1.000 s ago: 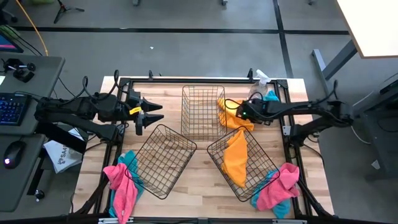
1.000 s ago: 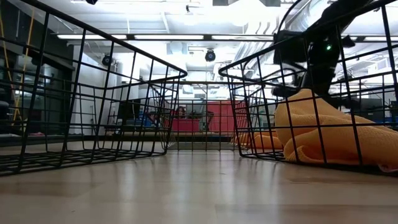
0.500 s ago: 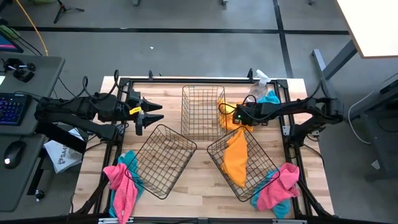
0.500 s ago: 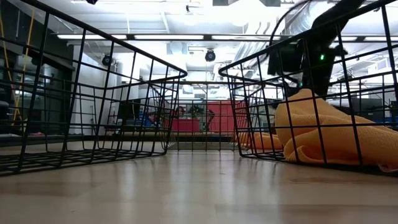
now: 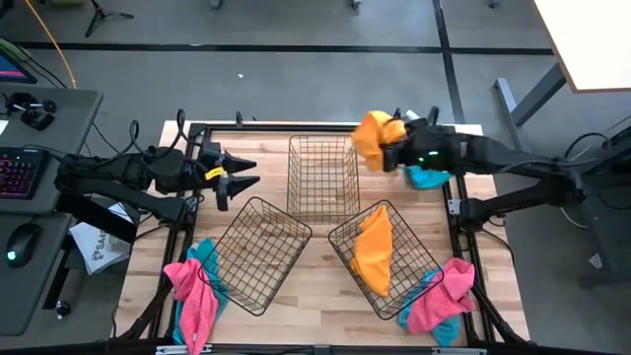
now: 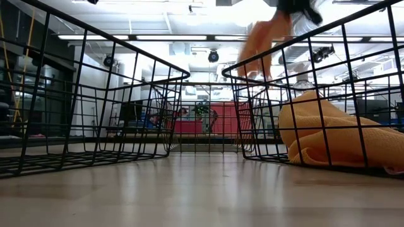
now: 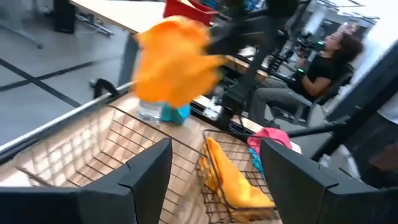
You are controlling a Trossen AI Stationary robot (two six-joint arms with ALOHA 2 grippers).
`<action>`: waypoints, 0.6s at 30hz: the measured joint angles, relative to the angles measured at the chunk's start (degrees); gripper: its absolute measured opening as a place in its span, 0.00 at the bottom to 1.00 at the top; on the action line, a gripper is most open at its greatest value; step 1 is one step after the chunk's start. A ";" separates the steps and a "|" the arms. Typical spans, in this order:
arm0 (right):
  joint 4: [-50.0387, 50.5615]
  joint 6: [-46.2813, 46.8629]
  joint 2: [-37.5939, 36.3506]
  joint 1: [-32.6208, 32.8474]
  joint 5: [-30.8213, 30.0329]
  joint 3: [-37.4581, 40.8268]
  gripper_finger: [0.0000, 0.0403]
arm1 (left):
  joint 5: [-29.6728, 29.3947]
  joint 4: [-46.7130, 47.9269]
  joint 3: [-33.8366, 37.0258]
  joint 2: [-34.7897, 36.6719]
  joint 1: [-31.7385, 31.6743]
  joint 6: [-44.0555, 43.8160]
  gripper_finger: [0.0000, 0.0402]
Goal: Sort microfiber towel by color & place in baskets
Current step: Put the orange microfiber cloth into the bottom right wire basket
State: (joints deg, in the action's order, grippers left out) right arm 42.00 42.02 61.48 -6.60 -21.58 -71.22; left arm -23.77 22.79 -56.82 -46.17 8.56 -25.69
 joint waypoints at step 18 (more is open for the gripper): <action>15.44 31.31 7.56 37.83 10.45 6.63 0.00 | -11.06 -5.00 0.02 -0.24 -1.62 9.49 0.57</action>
State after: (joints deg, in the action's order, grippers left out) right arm 57.44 73.33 69.04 31.23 -11.13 -64.59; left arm -34.83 17.79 -56.80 -46.41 6.93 -16.21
